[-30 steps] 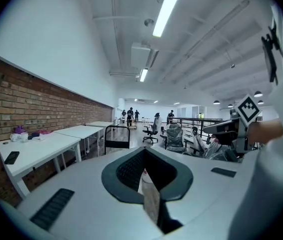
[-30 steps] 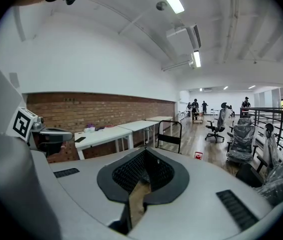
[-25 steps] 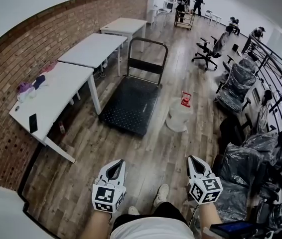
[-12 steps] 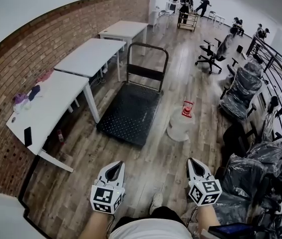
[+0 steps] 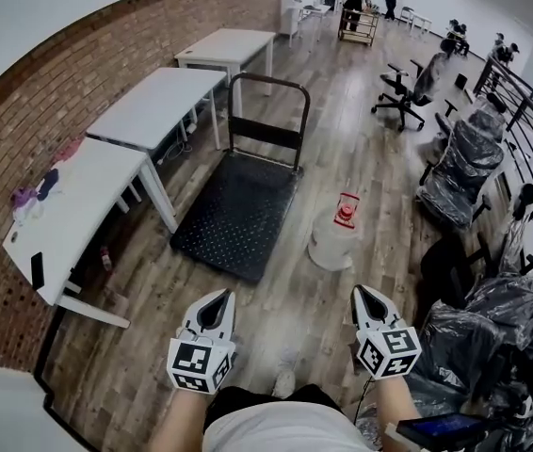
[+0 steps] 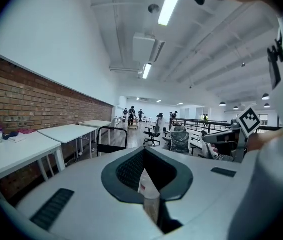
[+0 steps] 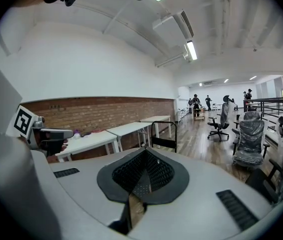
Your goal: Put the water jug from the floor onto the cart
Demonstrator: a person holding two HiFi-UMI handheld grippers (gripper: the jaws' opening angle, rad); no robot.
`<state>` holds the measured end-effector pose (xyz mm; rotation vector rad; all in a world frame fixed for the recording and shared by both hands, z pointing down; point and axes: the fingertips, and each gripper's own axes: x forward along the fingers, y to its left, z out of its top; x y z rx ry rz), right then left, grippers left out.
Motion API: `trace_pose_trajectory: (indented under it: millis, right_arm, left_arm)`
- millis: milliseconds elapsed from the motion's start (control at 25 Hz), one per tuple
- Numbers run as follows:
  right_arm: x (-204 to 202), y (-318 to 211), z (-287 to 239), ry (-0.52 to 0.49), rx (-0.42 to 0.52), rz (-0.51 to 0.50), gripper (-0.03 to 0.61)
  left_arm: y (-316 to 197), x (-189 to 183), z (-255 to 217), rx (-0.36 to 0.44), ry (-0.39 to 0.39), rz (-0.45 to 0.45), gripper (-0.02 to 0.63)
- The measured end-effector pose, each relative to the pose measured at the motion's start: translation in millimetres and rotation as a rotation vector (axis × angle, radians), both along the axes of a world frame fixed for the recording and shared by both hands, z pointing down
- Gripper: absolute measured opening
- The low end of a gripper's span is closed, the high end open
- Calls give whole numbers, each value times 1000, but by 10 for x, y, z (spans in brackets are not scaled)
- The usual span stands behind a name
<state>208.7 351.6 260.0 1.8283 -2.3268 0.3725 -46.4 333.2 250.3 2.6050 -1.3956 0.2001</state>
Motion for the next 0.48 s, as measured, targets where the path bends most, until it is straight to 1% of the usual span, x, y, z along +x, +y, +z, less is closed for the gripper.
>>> trace_pose_trajectory:
  millis: [200,360,480]
  right_arm:
    - [226,-264,49,-9,-13,10,2]
    - [279,-489,124,-9,-27,17,2]
    - [289,-702,172,0,-37,34,2]
  left_arm:
    - [-285,273,33,-10,-12,21,-2]
    - [-515,324,123,-28,-18,29,-2]
    - [-785,317,201,-43,-12,42,-2]
